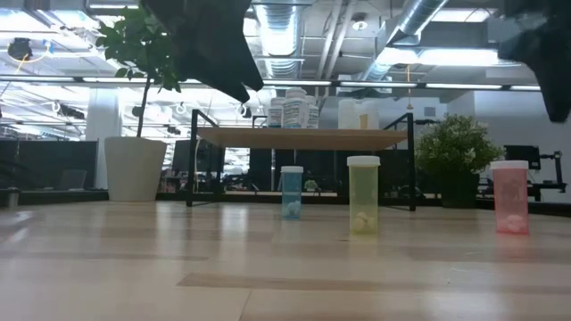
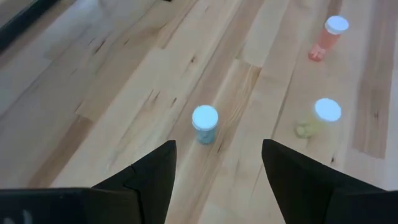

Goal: Pick and place medicine bottles onto shelf by color
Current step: Put the pink pill bottle on the shelf

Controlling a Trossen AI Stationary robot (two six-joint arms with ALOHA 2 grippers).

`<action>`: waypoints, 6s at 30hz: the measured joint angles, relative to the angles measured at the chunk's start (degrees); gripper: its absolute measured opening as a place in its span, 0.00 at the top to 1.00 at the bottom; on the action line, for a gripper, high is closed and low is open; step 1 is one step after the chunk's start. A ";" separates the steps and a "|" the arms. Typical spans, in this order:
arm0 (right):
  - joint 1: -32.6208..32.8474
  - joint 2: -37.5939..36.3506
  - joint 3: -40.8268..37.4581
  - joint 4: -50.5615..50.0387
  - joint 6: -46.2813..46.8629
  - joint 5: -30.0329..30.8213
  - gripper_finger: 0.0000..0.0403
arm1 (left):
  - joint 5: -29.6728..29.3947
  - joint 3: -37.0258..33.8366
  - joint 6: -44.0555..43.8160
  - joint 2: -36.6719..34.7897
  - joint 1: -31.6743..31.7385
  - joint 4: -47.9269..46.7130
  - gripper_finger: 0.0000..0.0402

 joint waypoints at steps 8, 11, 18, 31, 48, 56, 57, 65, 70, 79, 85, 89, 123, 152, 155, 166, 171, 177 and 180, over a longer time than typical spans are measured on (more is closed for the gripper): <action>2.00 4.47 0.01 7.55 21.48 -1.05 0.21 | 0.63 0.03 3.79 -2.41 0.00 -3.16 0.44; 5.02 3.84 0.01 11.43 36.93 3.75 0.21 | 1.93 0.02 3.74 -4.65 -0.17 -5.07 0.44; 21.62 4.26 0.08 5.74 77.57 21.86 0.21 | 2.09 0.01 7.90 -11.67 -0.15 -9.25 0.44; 17.31 20.42 1.94 -2.99 99.43 17.36 0.24 | 2.31 0.00 7.96 -18.08 -0.15 -10.53 0.44; 26.30 10.21 12.04 -24.37 100.69 54.86 0.25 | 3.32 0.00 7.91 -18.08 -0.04 -11.08 0.44; 31.05 8.31 12.20 -24.29 102.02 54.75 0.25 | 3.09 0.00 7.78 -18.08 0.95 -11.12 0.44; 31.02 8.31 12.20 -24.30 102.76 54.75 0.25 | 3.09 0.00 7.78 -18.08 1.13 -11.11 0.44; 31.47 2.59 12.17 -24.32 94.05 52.36 0.25 | 3.13 0.00 7.85 -18.05 2.88 -11.13 0.44; 33.63 -2.97 11.88 -24.33 87.14 46.27 0.25 | 2.97 0.00 6.40 -18.05 2.97 -11.13 0.44; 35.91 -4.27 -2.56 -19.13 91.31 38.46 0.25 | -3.74 0.00 -0.60 -18.05 2.97 -11.11 0.44; 36.56 -0.82 -12.05 -10.62 95.09 35.12 0.25 | -4.69 0.00 -5.47 -18.03 2.97 -11.10 0.44; 36.19 3.31 -16.82 -5.24 95.33 35.10 0.25 | -4.85 0.00 -5.97 -18.01 2.95 -10.95 0.44; 11.08 14.73 -16.76 30.38 54.42 38.09 0.89 | -4.09 0.00 2.53 -17.99 2.95 -8.57 0.44; -3.65 13.83 -16.76 51.02 30.13 33.22 0.95 | -4.10 0.00 6.84 -17.99 2.95 -9.02 0.44; -2.65 11.97 -16.76 51.23 28.34 26.80 0.96 | -4.09 0.00 6.84 -17.99 2.95 -9.16 0.44; -2.23 16.74 -16.75 63.19 26.69 10.96 0.98 | -4.09 -0.02 6.80 -17.99 2.93 -10.47 0.44; -5.47 19.31 -16.23 66.45 24.18 10.38 0.98 | -4.11 -0.02 7.23 -17.99 2.93 -10.46 0.44; -9.30 20.74 -13.44 67.24 16.65 10.46 0.97 | -4.09 -0.02 7.26 -17.99 2.93 -10.73 0.44; -11.78 20.72 -13.35 67.28 15.28 11.56 0.97 | -4.11 -0.02 7.26 -17.99 2.93 -10.71 0.44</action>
